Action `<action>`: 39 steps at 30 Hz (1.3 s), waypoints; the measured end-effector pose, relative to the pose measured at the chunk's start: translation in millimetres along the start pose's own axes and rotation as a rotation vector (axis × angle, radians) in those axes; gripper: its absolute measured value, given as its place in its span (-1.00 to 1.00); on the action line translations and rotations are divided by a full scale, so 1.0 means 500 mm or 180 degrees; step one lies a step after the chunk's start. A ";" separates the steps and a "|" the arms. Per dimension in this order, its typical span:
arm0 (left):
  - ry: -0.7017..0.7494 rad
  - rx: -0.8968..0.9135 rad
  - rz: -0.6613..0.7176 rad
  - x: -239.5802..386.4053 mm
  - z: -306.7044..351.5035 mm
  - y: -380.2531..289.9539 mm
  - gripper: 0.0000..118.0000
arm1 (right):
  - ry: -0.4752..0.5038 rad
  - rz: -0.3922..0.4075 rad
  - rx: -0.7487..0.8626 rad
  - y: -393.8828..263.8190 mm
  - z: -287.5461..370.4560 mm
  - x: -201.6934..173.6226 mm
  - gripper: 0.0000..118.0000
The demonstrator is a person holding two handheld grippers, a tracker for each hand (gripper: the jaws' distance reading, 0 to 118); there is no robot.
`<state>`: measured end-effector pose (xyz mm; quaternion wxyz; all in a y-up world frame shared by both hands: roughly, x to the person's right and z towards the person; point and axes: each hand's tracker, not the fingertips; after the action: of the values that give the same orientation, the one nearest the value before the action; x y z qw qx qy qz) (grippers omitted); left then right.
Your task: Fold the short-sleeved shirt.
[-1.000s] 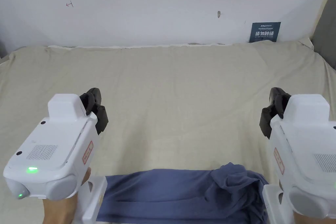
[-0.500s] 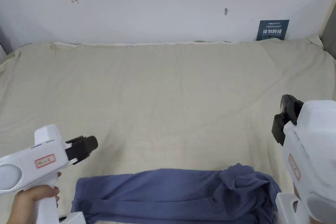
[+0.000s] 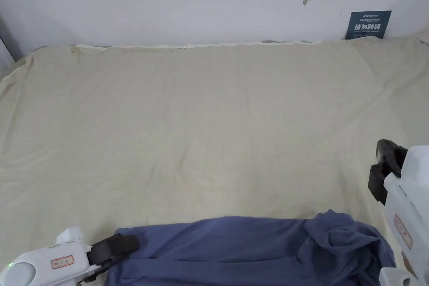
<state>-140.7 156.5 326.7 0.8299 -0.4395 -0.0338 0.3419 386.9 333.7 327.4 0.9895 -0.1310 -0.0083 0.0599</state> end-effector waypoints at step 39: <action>0.0847 0.0489 -0.1582 0.223 0.069 -0.038 -0.85 | 0.0083 -0.0218 0.0066 0.004 0.024 0.058 -0.99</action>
<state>-57.6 240.4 334.8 0.9162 -0.3946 -0.0052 0.0691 415.2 342.0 338.5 0.9923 -0.1211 0.0007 0.0243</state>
